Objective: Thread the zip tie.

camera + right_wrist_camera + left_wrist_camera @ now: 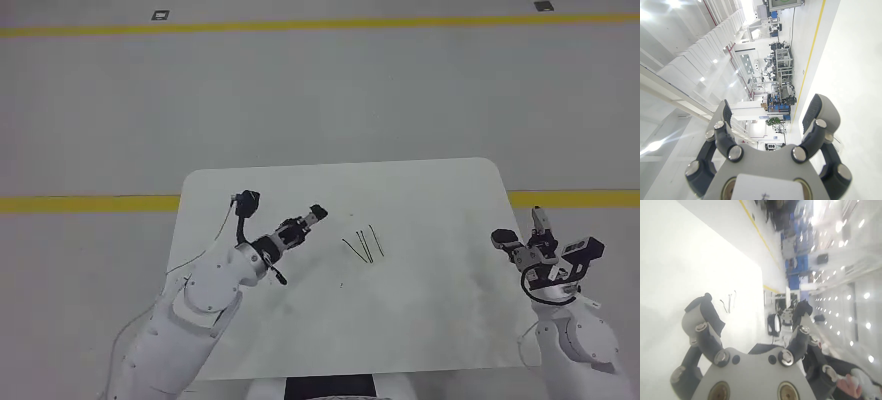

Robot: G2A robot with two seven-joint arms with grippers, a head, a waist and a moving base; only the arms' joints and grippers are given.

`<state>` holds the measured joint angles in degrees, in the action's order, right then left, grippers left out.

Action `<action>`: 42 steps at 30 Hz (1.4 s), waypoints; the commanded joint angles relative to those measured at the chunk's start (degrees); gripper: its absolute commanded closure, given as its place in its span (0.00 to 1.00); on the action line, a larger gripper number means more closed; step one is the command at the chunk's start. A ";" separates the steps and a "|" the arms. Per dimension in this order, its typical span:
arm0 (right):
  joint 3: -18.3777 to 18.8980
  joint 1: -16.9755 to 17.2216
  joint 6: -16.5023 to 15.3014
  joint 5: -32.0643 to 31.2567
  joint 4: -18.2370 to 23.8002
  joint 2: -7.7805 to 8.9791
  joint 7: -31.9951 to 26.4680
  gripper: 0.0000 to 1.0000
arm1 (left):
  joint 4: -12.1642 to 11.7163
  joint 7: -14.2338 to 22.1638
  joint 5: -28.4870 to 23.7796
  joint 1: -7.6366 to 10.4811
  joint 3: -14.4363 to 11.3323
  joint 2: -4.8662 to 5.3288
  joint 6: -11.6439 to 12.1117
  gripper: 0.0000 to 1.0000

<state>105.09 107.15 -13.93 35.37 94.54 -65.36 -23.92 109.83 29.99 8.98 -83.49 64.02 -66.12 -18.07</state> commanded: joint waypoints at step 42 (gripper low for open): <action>0.00 0.00 0.00 0.00 0.00 0.00 0.00 0.00 | -23.61 8.32 6.80 29.51 -30.82 -11.62 -1.41 0.00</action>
<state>105.09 107.15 -13.93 35.37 94.54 -65.36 -23.92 86.23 38.32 15.78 -53.98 33.20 -77.74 -19.48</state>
